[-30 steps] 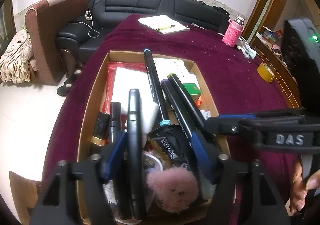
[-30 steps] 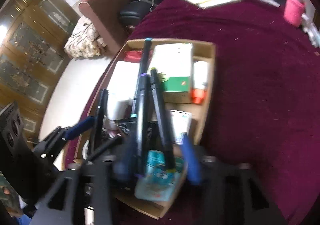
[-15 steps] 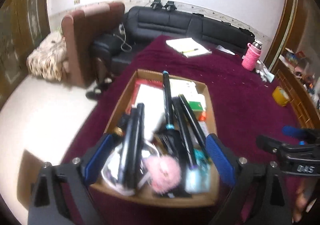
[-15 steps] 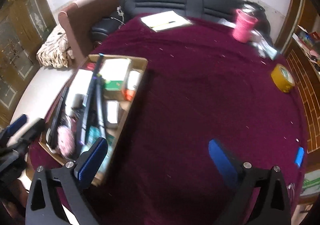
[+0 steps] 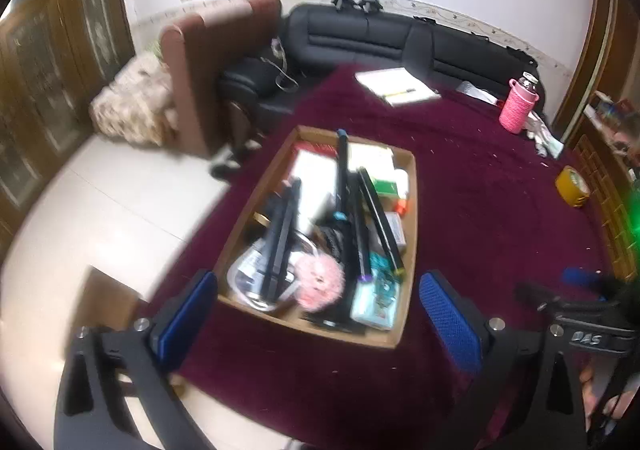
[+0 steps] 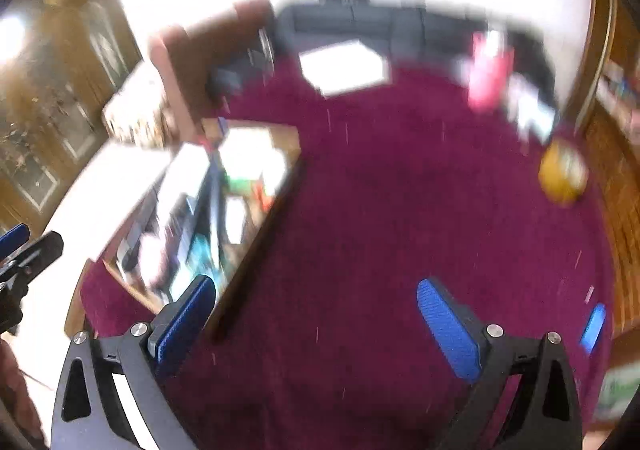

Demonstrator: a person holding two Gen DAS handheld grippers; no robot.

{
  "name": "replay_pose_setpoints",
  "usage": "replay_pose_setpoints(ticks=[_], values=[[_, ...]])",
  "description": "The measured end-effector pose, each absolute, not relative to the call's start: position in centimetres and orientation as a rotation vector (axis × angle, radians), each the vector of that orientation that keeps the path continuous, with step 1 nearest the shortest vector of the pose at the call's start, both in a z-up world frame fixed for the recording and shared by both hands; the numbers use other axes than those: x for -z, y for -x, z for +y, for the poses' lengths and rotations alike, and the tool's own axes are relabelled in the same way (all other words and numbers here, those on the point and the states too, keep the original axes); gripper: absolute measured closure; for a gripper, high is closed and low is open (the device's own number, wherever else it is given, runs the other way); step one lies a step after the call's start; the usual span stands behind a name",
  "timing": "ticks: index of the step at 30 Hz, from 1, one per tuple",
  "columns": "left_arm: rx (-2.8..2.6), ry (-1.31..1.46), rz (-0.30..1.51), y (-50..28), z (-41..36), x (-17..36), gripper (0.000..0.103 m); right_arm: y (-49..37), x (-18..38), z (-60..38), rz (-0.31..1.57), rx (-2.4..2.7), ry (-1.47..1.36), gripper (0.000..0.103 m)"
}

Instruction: Organize objects

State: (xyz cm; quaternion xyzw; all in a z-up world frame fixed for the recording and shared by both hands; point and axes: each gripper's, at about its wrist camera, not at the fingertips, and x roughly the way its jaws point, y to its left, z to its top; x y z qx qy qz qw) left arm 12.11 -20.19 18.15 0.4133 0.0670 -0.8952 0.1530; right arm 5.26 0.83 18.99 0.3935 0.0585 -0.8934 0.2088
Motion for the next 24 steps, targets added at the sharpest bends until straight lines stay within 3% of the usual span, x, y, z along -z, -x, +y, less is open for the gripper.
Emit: replay_pose_setpoints(ticks=[2, 7, 13, 17, 24], values=[[2.591, -1.117, 0.171, -13.0, -19.9, -20.1, 0.002, -6.4, -19.9, 1.1, 0.141, 2.472, -0.911, 0.000], [2.633, -0.985, 0.130, -14.9, -19.1, -24.5, 0.002, -4.9, -16.5, 0.6, 0.157, 2.318, -1.178, 0.000], [2.627, -0.744, -0.046, -16.7, -17.4, -27.9, 0.002, -5.1, -16.7, 0.2, 0.157, 2.302, -1.143, 0.000], [2.510, -0.698, -0.066, -16.4, -17.9, -26.0, 0.002, -5.3, -15.6, -1.0, 0.186, 2.237, -1.178, 0.000], [2.447, -1.003, 0.058, -14.2, -19.7, -18.9, 0.002, -5.4, -15.3, -2.4, 0.221, 2.220, -1.183, 0.000]])
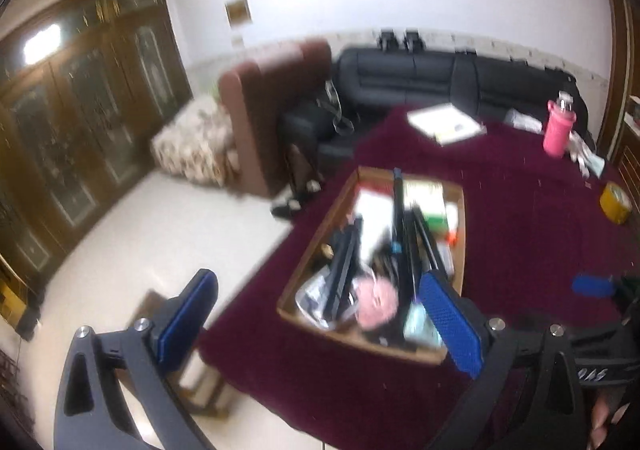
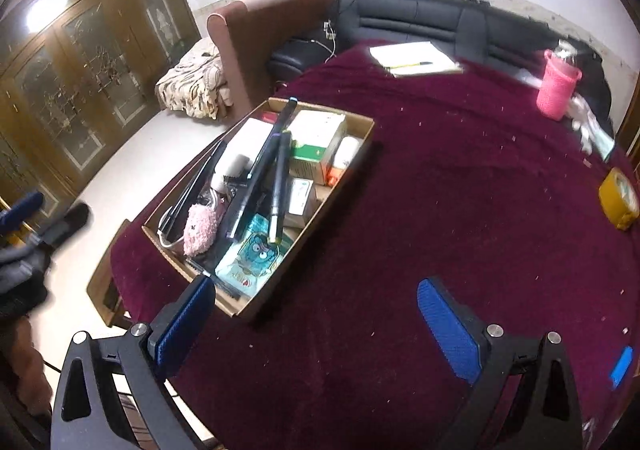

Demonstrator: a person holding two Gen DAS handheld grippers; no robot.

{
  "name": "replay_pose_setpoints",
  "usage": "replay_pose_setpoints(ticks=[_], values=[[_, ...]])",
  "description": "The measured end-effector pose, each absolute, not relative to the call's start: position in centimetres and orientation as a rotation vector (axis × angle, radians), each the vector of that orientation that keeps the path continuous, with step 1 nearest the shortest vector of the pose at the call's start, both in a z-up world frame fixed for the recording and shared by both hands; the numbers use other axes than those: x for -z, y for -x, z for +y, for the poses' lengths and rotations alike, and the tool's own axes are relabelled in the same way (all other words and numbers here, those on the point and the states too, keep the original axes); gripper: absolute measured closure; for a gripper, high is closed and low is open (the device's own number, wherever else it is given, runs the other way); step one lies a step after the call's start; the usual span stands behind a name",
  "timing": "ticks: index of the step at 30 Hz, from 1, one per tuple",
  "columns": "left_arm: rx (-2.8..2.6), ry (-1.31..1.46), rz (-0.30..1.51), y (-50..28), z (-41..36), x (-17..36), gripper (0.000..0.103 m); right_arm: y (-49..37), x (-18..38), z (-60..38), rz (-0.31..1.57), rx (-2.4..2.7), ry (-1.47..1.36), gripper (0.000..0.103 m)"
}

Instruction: Organize objects

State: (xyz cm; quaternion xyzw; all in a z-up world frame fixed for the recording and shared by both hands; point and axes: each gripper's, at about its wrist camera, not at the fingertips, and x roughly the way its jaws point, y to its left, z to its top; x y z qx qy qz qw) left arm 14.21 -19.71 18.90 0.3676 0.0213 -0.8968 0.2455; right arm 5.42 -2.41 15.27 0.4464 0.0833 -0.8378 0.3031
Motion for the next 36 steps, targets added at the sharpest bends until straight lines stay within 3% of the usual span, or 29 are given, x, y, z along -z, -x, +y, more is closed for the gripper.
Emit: replay_pose_setpoints(ticks=[10, 36], values=[[2.378, -1.099, 0.056, -14.1, -20.3, -15.2, 0.002, -6.7, -16.4, -4.1, 0.338, 2.266, -1.055, 0.000], [2.417, -1.083, 0.137, -16.4, -21.0, -16.1, 0.002, -8.5, -17.0, -5.0, 0.350, 2.279, -1.028, 0.000]])
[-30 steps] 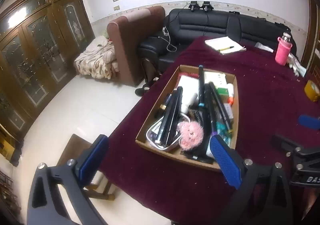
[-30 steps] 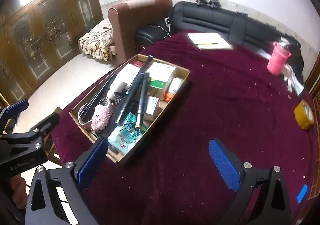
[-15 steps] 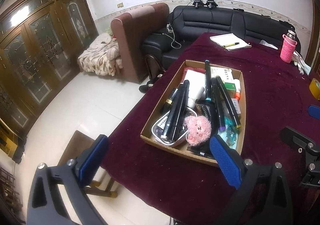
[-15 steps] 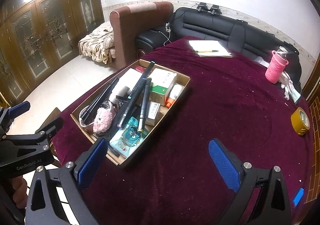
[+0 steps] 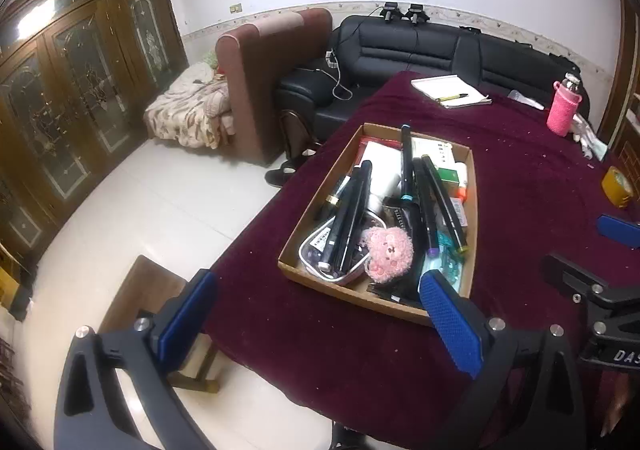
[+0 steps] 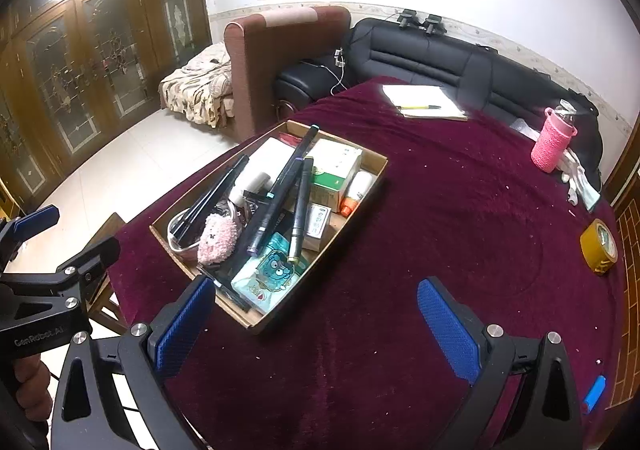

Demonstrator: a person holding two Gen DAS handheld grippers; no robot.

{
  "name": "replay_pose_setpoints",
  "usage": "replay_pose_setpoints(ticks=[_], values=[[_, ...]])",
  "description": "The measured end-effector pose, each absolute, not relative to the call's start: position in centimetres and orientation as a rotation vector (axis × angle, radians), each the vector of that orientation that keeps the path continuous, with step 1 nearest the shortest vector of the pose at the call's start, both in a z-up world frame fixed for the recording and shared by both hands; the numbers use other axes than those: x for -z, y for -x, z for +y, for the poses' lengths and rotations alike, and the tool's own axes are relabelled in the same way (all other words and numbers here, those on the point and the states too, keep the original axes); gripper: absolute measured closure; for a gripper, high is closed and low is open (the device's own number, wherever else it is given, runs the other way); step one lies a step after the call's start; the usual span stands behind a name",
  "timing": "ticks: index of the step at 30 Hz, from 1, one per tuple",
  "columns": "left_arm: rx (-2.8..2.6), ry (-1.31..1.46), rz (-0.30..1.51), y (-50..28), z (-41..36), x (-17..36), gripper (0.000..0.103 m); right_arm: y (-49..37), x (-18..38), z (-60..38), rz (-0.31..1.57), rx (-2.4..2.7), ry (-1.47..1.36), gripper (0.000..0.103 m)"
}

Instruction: Organize objects

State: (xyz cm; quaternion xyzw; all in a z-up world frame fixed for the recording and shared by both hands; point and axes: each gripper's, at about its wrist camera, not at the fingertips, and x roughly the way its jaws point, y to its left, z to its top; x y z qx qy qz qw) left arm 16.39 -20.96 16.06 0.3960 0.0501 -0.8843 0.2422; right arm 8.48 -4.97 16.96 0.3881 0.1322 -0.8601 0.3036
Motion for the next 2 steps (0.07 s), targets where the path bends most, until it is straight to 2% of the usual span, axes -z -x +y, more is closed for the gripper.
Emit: replay_pose_setpoints(ticks=[2], values=[[2.423, -1.071, 0.126, -16.69, -20.89, -16.16, 0.002, -8.60, -17.01, -5.04, 0.347, 2.279, -1.030, 0.000]])
